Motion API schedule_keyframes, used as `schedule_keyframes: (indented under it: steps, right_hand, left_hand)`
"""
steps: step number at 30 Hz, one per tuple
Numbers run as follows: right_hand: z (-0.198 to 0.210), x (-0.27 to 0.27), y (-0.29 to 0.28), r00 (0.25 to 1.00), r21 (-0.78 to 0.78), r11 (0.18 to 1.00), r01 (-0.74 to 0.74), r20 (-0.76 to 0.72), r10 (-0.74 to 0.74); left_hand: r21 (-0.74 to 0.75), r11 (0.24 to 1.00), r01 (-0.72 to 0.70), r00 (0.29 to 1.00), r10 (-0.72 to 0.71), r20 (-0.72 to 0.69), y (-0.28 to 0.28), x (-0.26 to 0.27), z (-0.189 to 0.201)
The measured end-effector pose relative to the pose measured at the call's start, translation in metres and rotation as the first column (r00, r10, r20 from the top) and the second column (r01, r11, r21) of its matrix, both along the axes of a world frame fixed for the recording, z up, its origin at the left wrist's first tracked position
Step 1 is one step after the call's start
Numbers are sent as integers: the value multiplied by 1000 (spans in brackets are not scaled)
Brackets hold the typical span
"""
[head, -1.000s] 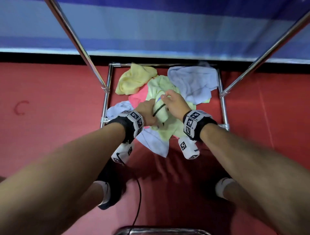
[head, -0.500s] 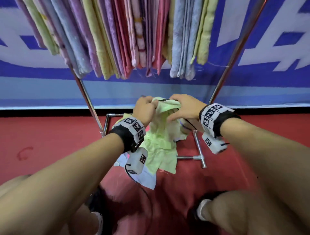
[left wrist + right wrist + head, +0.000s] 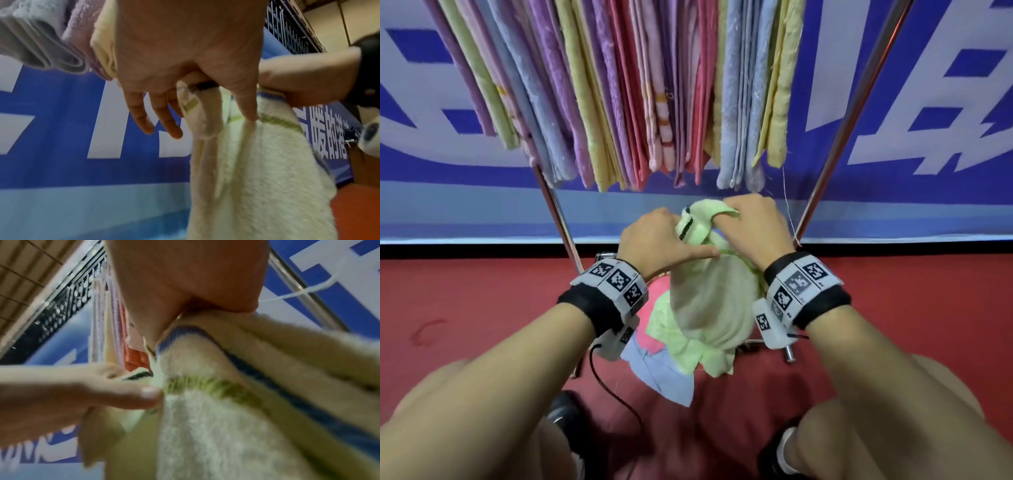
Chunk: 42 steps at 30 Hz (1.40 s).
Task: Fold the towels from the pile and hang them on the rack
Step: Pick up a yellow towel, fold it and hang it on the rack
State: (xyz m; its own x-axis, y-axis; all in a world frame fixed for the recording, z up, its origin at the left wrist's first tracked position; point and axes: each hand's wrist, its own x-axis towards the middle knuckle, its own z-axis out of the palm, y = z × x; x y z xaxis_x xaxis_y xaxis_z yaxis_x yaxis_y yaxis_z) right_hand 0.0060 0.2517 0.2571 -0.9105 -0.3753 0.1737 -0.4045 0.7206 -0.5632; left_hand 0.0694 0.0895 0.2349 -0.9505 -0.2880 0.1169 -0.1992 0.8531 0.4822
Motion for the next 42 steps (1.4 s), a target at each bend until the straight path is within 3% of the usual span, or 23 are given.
schedule_keyframes:
  steps: [2,4,7,11,15,17,20,23,25,27,29,31,36,42]
  right_hand:
    - [6,5,-6,997,66,996,-55,-46,58]
    - [4,2,-5,996,116,990,-76,-39,81]
    - [-4,-5,0,991,55,992,-110,83,106]
    - [-13,-15,0,984,20,995,-101,151,97]
    - [-16,-30,14,971,101,981,-167,191,146]
    - [-19,-35,21,975,163,972,-170,173,142]
    - [-22,-35,22,993,163,982,-97,89,84]
    - [-26,-33,17,995,-31,999,9,96,-6]
    - [-28,-30,10,971,-236,969,78,237,-21]
    - [-25,-23,4,874,-437,884,164,480,75]
    - [-21,-17,2,784,-533,822,199,590,192]
    - [-20,-16,2,805,-546,826,141,549,225]
    - [-25,-17,8,945,-405,908,107,325,34]
    - [-27,-18,11,964,-319,947,32,259,55]
  left_hand:
    - [-53,998,-41,995,36,-91,2,3,-7]
    - [91,995,-32,979,50,-199,-2,-3,-13]
    - [324,938,123,953,-20,-302,-5,-9,-11]
    - [402,896,189,977,-130,-168,-2,-16,-12]
    - [633,774,25,1000,-27,-7,-6,-27,-9]
    - [531,847,28,1000,-28,-8,-7,-28,-8]
    - [236,962,135,989,-145,25,-10,-28,-12]
    - [256,955,150,987,-161,23,-15,-30,-16]
    - [297,937,184,979,-202,30,-13,-29,-19]
    - [324,918,227,967,-251,33,-8,-27,-22]
    - [357,904,235,966,-259,18,-8,-27,-25]
    - [373,897,238,963,-267,26,-12,-26,-24]
    - [431,877,213,966,-255,43,-23,-22,-28]
    - [425,898,111,985,-155,71,-23,-16,-40]
